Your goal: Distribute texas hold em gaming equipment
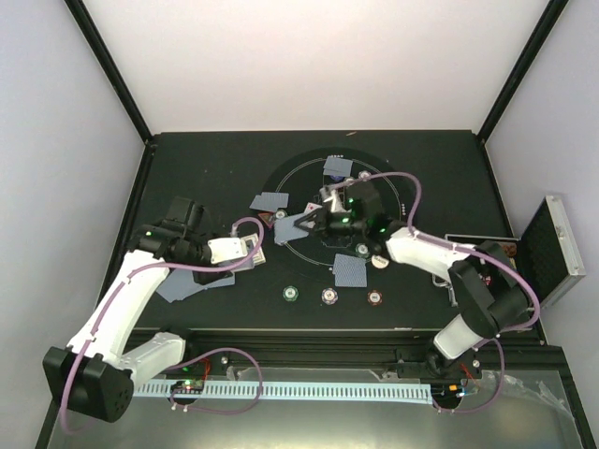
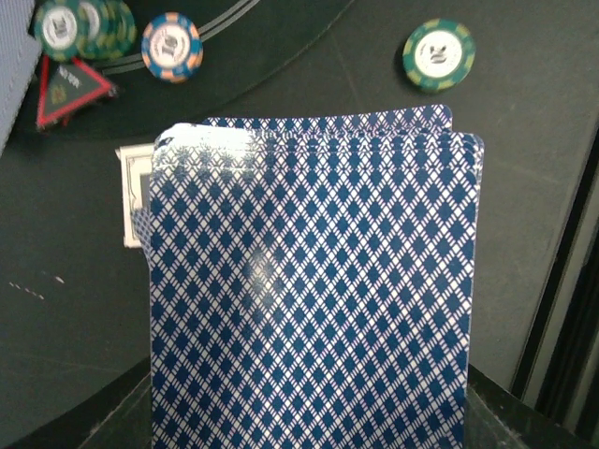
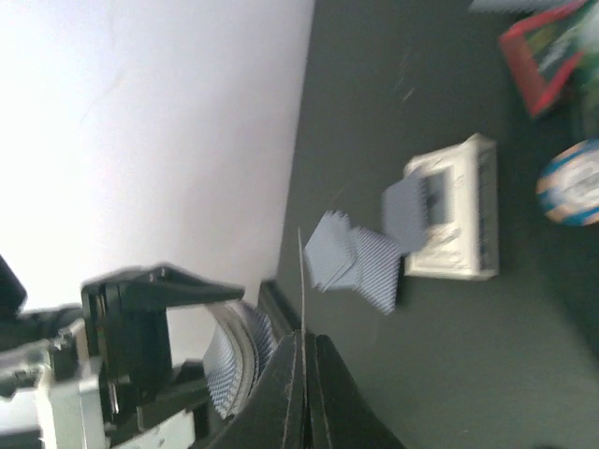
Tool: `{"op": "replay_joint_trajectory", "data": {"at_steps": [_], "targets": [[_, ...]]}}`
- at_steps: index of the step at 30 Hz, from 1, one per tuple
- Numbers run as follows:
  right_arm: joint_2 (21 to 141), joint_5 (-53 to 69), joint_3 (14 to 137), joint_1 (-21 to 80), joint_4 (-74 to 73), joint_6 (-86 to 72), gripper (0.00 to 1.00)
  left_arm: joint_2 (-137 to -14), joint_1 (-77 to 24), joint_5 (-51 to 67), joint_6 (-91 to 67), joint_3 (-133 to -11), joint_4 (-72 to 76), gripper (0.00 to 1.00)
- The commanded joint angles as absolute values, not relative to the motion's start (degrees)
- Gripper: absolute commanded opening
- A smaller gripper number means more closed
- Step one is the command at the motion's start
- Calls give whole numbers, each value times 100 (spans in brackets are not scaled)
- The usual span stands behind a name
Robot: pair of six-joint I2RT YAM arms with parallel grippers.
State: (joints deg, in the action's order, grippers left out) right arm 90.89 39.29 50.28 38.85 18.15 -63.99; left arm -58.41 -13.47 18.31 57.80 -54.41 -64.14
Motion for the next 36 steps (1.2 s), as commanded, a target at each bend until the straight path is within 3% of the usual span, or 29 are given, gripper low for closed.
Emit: {"op": "replay_joint_trajectory", "data": {"at_steps": [1, 9, 18, 23, 25, 29, 31, 34, 36], "targets": [[8918, 4076, 5117, 2701, 664, -5424, 1, -6015, -1071, 1545, 5915, -5067, -5868, 1], [9885, 3803, 6038, 824, -795, -4113, 1, -6644, -88, 1404, 6259, -4400, -4897, 1], [11194, 3124, 7334, 606, -1765, -3570, 2, -7635, 182, 1050, 6134, -3932, -3828, 2], [11212, 2728, 7234, 602, -1967, -3371, 17, -8063, 201, 900, 5980, -3891, -3625, 5], [11148, 2612, 7189, 606, -2059, -3284, 30, -8094, 201, 871, 5940, -3883, -3553, 16], [10772, 2398, 7099, 606, -2248, -3148, 64, -7916, 197, 930, 5924, -3937, -3674, 66], [10475, 2237, 7060, 606, -2375, -3073, 80, -7694, 204, 983, 6001, -3933, -3788, 81], [10078, 2024, 7055, 604, -2657, -2933, 97, -7391, 235, 1097, 6118, -4004, -4148, 96], [9797, 1893, 7047, 606, -2827, -2866, 100, -7138, 261, 1153, 6156, -4060, -4349, 99]]}}
